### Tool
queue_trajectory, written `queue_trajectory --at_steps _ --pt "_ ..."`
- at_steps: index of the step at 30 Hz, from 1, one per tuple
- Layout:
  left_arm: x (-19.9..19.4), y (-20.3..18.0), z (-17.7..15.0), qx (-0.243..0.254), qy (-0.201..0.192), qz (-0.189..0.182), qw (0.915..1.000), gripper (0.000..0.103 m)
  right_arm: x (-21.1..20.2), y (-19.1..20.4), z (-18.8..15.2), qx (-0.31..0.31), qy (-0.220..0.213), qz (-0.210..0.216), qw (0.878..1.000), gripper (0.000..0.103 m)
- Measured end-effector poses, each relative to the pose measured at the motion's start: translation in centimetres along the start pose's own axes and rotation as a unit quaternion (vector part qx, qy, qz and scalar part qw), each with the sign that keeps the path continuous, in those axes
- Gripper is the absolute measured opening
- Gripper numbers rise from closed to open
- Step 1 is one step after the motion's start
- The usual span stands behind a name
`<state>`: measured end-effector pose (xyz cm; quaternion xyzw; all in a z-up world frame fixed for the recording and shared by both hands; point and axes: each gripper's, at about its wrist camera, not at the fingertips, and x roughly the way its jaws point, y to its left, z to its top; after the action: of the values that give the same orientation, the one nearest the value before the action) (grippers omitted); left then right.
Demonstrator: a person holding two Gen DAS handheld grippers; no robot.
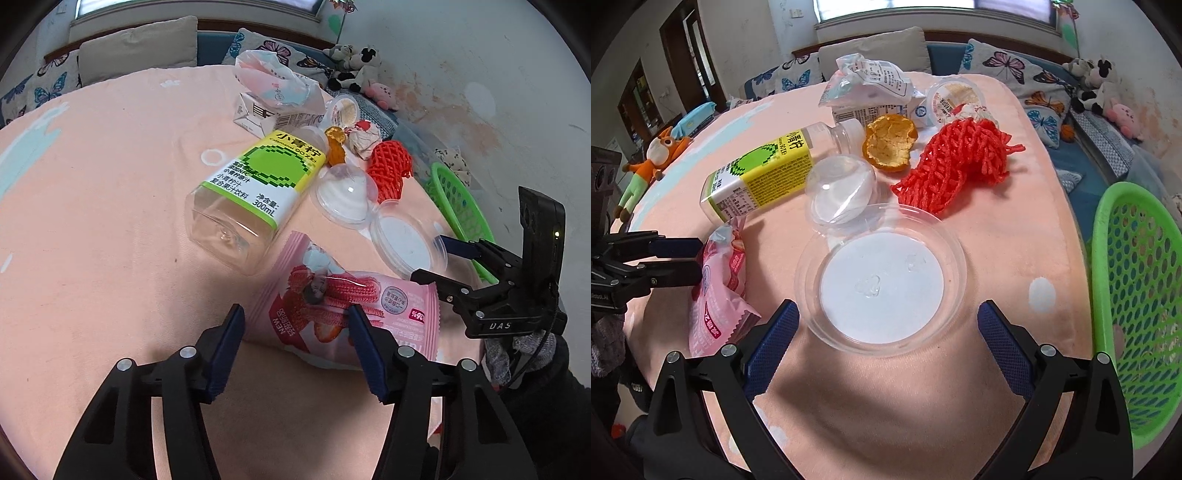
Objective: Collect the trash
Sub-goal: 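Grasp the pink snack wrapper with the left tool while the right tool grasps the clear lid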
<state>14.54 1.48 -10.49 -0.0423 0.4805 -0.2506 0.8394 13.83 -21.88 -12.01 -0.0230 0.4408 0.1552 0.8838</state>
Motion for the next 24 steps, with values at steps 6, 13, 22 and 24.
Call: queue_trajectory --at_steps 6,13,22,24 --pt "-0.5 0.8 0.6 -0.013 -0.002 -0.012 0.9998 0.057 0.2 0.1 0.0 -0.006 -0.006 -0.001 1.000 0.094" --pt "-1.3 0.8 -0.3 -0.026 0.008 -0.012 0.9996 0.064 -0.1 0.0 0.0 -0.008 -0.013 0.002 1.000 0.085" --pt "-2.3 -0.1 -0.9 -0.128 0.025 -0.007 0.9914 0.073 -0.2 -0.4 -0.1 -0.010 -0.008 0.013 1.000 0.090" --pt "-2.3 -0.6 -0.9 -0.150 0.024 -0.010 0.9883 0.078 -0.3 -0.3 -0.1 -0.012 -0.010 0.014 1.000 0.095"
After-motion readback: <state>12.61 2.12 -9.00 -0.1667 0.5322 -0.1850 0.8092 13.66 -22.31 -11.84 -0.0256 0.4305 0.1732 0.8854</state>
